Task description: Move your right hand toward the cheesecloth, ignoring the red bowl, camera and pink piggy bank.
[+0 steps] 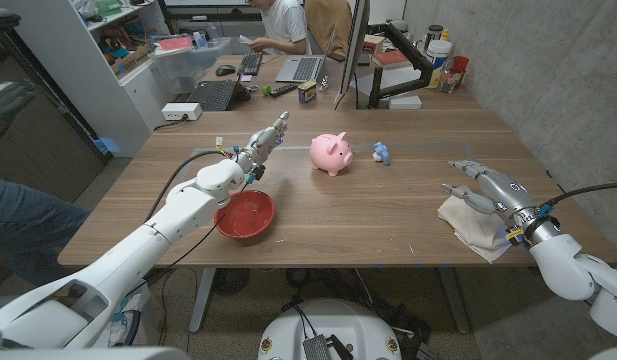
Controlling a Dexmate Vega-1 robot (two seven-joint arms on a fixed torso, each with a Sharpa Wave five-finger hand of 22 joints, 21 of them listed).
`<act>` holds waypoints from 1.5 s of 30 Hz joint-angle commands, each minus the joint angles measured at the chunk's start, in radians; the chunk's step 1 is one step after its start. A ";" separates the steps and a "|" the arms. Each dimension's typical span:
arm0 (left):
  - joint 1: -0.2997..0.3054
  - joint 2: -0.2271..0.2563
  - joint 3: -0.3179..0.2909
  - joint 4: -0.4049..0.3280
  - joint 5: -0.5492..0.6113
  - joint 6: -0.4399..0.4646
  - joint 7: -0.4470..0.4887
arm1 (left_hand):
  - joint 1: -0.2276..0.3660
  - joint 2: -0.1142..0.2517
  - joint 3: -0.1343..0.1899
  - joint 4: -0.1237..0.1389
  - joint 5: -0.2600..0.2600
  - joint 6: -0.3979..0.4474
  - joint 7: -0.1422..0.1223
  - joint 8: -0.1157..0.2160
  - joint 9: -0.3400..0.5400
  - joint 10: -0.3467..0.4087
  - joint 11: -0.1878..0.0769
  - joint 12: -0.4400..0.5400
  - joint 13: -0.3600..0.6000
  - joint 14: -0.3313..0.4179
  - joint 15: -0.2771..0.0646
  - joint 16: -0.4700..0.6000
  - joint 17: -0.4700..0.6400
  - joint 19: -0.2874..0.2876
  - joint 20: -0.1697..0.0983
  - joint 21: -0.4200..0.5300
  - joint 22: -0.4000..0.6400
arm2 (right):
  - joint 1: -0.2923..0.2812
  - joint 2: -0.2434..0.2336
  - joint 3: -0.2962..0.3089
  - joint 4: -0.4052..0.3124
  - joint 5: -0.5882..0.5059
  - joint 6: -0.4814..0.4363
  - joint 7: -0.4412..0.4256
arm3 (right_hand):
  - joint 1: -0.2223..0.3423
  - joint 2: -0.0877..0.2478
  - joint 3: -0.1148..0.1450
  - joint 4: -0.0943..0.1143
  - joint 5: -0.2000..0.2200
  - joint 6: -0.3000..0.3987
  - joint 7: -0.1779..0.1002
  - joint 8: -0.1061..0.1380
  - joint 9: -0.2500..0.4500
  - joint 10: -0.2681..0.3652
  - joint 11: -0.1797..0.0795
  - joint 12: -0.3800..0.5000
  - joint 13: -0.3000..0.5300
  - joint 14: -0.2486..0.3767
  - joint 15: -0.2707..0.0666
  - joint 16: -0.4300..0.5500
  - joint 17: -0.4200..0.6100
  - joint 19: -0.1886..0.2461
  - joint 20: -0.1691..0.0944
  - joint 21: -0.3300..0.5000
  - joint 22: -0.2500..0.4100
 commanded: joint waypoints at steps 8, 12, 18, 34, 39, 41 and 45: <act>-0.024 -0.024 0.008 0.047 -0.004 -0.009 -0.008 | 0.004 0.013 -0.007 -0.001 0.000 -0.003 0.006 0.001 0.004 -0.003 0.006 -0.001 0.002 -0.003 0.002 0.002 0.004 -0.005 0.000 -0.001 0.004 | -0.014 -0.031 -0.025 -0.008 -0.014 -0.059 0.003 | -0.004 -0.001 0.000 -0.003 0.007 0.005 -0.008 -0.005 0.006 0.005 -0.004 0.002 0.002 0.001 -0.020 0.005 0.002 0.009 0.006 -0.007 0.003; -0.038 -0.031 0.019 0.061 0.003 -0.011 -0.019 | 0.004 0.013 -0.008 -0.001 0.000 -0.002 0.006 0.002 0.004 -0.002 0.006 -0.001 0.002 -0.003 0.001 0.002 0.004 -0.005 0.000 -0.002 0.004 | -0.024 -0.038 -0.024 -0.017 -0.023 -0.073 0.000 | -0.005 -0.001 0.000 -0.003 0.008 0.004 -0.009 -0.005 0.006 0.005 -0.004 0.002 0.002 0.001 -0.021 0.005 0.002 0.013 0.010 -0.008 0.003; -0.051 -0.039 0.027 0.075 0.008 -0.014 -0.026 | 0.005 0.014 -0.009 -0.001 -0.001 -0.002 0.005 0.002 0.004 -0.002 0.005 -0.001 0.002 -0.003 0.001 0.002 0.004 -0.004 0.000 -0.002 0.004 | -0.028 -0.045 -0.031 -0.022 -0.034 -0.093 -0.003 | -0.005 -0.001 -0.001 -0.004 0.009 0.004 -0.009 -0.006 0.006 0.003 0.001 0.001 0.002 0.002 -0.019 0.005 0.002 0.014 0.011 -0.010 0.003; -0.070 -0.053 0.032 0.101 0.014 -0.018 -0.031 | 0.006 0.016 -0.012 -0.001 -0.001 -0.002 0.004 0.002 0.004 -0.003 0.001 -0.001 0.002 -0.004 0.002 0.002 0.004 -0.005 0.004 -0.002 0.004 | -0.008 -0.079 -0.063 -0.024 -0.049 -0.150 0.003 | -0.007 0.001 -0.001 -0.005 0.010 0.004 -0.011 -0.006 0.006 0.000 0.002 0.000 0.002 0.006 -0.021 0.006 0.002 0.021 0.023 -0.016 0.003; -0.071 -0.056 0.032 0.105 0.015 -0.019 -0.029 | 0.006 0.016 -0.013 -0.001 -0.001 -0.002 0.004 0.002 0.004 -0.004 0.002 -0.001 0.002 -0.006 0.002 0.001 0.004 -0.005 0.006 -0.002 0.004 | -0.004 -0.091 -0.072 -0.028 -0.048 -0.175 0.013 | -0.007 0.002 0.000 -0.005 0.010 0.003 -0.012 -0.007 0.006 0.000 0.002 0.000 0.002 0.007 -0.021 0.006 0.002 0.023 0.026 -0.017 0.003; -0.072 -0.056 0.033 0.106 0.016 -0.020 -0.028 | 0.006 0.016 -0.013 -0.001 -0.001 -0.002 0.004 0.002 0.004 -0.004 0.003 -0.002 0.002 -0.009 0.001 0.000 0.004 -0.006 0.004 -0.003 0.004 | -0.004 -0.096 -0.074 -0.027 -0.044 -0.174 0.013 | -0.007 0.002 0.000 -0.005 0.010 0.003 -0.012 -0.007 0.006 -0.001 0.002 0.000 0.002 0.008 -0.019 0.007 0.002 0.023 0.027 -0.018 0.003; -0.074 -0.059 0.033 0.110 0.021 -0.024 -0.024 | 0.006 0.017 -0.014 -0.001 -0.001 -0.002 0.004 0.002 0.004 -0.006 0.004 -0.002 0.002 -0.013 0.002 -0.001 0.004 -0.011 0.003 -0.005 0.004 | -0.003 -0.107 -0.078 -0.029 -0.038 -0.181 0.019 | -0.008 0.002 -0.001 -0.005 0.010 0.004 -0.013 -0.006 0.006 -0.001 0.002 0.000 0.002 0.008 -0.019 0.006 0.002 0.025 0.030 -0.019 0.003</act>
